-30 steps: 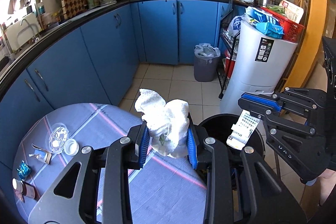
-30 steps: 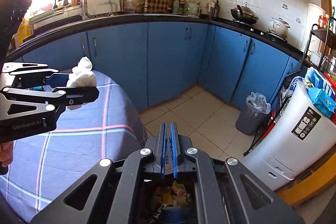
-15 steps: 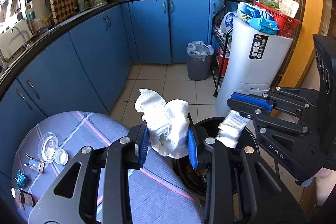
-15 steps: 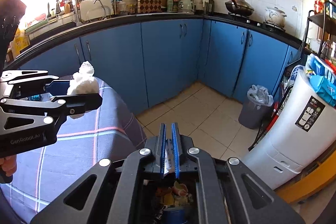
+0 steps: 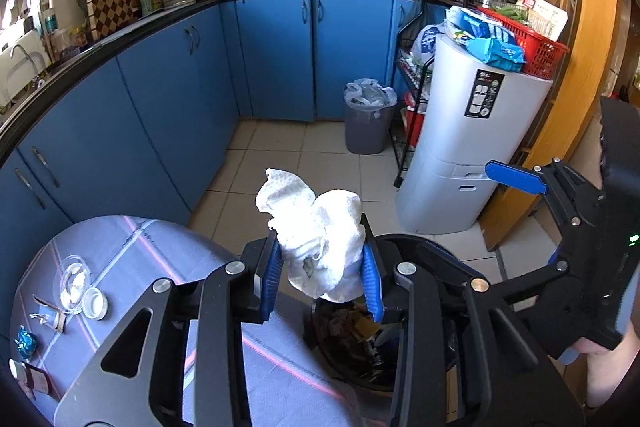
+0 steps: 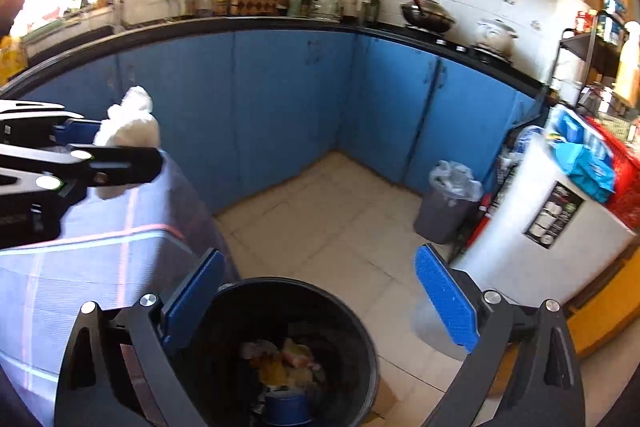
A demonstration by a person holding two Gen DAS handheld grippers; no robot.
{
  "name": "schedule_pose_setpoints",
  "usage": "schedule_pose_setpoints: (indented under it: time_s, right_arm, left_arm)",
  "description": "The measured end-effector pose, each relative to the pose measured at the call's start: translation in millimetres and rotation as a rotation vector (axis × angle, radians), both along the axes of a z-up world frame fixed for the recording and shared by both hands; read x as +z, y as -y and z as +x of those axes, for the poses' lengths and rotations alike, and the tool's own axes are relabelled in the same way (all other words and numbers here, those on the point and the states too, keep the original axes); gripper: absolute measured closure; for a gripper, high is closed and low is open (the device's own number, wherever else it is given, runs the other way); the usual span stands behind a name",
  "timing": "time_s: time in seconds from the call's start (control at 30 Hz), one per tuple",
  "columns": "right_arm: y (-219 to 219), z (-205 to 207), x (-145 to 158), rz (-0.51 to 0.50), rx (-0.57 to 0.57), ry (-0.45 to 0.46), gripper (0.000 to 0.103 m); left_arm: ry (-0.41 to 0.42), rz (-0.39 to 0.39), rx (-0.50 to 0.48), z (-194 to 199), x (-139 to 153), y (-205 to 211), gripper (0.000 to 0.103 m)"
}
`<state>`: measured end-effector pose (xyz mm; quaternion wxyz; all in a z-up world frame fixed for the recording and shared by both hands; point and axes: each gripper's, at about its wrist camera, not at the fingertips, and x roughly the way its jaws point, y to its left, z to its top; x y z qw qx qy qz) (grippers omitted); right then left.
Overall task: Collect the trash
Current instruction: 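Open the right gripper to drop the tube while the left releases the tissue, then bring both grippers back over the table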
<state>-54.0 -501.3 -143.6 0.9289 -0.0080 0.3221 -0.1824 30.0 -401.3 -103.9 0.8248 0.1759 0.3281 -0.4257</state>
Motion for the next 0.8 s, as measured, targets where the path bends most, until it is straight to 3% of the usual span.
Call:
schedule_pose_setpoints:
  time_s: [0.07, 0.13, 0.3, 0.53, 0.7, 0.8]
  right_arm:
    - [7, -3, 0, -0.016, -0.045, -0.004, 0.01]
    - [16, -9, -1, -0.011, -0.091, -0.006, 0.01]
    - [36, -19, -1, 0.032, -0.143, 0.001, 0.01]
    - [13, -6, 1, 0.049, -0.059, 0.02, 0.01]
    - [-42, 31, 1, 0.105, 0.105, 0.03, 0.01]
    - [-85, 54, -3, 0.069, 0.206, 0.005, 0.01]
  left_arm:
    - [-0.006, -0.01, -0.015, -3, 2, 6, 0.061]
    - [0.004, -0.03, -0.036, -8, 6, 14, 0.031]
    - [0.06, -0.059, -0.046, -17, 14, 22, 0.003]
    - [0.038, -0.045, 0.06, 7, 9, -6, 0.003]
    - [0.09, -0.028, 0.195, 29, 9, -64, 0.003]
    - [0.13, 0.002, 0.305, 45, 6, -111, 0.003]
